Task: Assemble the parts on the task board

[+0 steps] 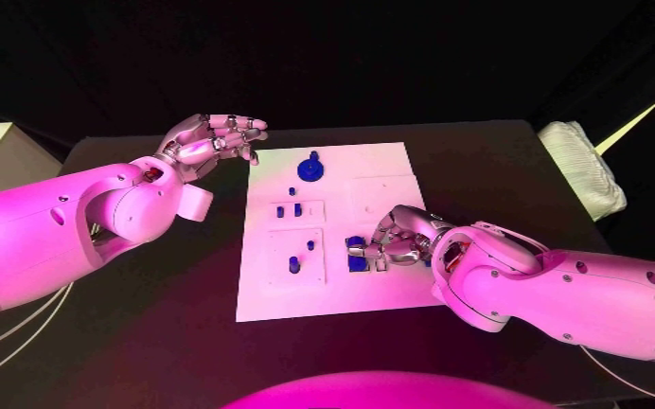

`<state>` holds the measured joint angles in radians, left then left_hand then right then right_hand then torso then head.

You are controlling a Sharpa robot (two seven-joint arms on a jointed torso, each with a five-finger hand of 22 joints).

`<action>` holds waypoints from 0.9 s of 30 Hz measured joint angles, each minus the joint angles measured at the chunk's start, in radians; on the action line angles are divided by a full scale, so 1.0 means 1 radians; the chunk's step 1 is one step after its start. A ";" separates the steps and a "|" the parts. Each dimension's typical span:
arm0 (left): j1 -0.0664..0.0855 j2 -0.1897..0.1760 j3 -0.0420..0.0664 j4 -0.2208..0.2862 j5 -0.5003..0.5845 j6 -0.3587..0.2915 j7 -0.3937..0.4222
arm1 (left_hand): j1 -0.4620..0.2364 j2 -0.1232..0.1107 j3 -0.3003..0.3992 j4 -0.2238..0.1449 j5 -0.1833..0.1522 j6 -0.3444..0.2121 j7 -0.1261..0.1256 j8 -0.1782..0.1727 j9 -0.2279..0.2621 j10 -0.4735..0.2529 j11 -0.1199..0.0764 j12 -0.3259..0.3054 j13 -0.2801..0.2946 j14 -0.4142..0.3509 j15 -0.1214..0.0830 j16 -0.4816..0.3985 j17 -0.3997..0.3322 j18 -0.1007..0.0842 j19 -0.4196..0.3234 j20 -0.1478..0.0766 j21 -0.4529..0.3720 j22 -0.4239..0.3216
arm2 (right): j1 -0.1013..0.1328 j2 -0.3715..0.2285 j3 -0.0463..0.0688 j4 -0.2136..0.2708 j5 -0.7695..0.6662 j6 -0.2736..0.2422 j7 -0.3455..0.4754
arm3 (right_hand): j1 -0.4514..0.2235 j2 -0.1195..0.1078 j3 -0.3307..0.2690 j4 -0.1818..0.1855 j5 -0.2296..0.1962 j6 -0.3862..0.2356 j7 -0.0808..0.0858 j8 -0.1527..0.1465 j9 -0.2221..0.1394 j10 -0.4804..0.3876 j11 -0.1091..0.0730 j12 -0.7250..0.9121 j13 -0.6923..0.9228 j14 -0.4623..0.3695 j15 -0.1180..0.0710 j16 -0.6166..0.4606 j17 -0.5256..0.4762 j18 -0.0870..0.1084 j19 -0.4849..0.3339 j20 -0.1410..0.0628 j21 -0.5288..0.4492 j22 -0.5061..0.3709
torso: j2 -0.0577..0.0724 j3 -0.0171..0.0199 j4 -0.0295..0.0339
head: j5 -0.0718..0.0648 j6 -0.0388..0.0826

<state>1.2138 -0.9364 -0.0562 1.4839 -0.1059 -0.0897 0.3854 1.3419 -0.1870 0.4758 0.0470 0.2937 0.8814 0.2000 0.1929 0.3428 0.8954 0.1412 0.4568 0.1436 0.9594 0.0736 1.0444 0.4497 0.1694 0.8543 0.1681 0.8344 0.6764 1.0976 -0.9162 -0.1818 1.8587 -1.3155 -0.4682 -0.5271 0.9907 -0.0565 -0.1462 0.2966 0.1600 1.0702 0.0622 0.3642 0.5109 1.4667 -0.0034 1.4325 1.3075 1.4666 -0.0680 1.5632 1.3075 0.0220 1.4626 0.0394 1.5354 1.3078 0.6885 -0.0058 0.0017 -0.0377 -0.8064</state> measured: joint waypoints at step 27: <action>0.000 0.000 0.000 -0.002 0.000 0.000 -0.002 | 0.000 0.000 -0.003 0.003 0.000 0.000 0.000 0.000 0.001 -0.004 0.004 0.000 -0.001 0.000 0.000 0.000 -0.001 0.000 0.000 0.000 0.000 -0.001 | 0.000 -0.077 0.000 0.066 0.020 0.013 0.108 | 0.277 0.011 0.006 -0.013 -0.055 -0.011 -0.004 0.019 -0.002 -0.004 -0.004 0.000 0.000 0.000 0.000 0.000 0.000 0.000 0.004 -0.004 0.000 0.000 | -0.001 -0.0007 -0.0007 | 0.004 0.000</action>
<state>1.2138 -0.9360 -0.0563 1.4824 -0.1054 -0.0896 0.3833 1.3419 -0.1870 0.4731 0.0496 0.2937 0.8814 0.2000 0.1929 0.3434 0.8917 0.1449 0.4567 0.1428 0.9594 0.0736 1.0444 0.4488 0.1695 0.8543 0.1681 0.8345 0.6751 1.0973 -0.9936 -0.1815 1.9246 -1.2952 -0.4556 -0.4186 1.2674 -0.0451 -0.1403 0.2841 0.1053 1.0594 0.0584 0.3832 0.5087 1.4631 -0.0070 1.4325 1.3075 1.4666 -0.0680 1.5632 1.3073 0.0220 1.4663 0.0358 1.5354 1.3075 0.6875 -0.0065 0.0011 -0.0338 -0.8065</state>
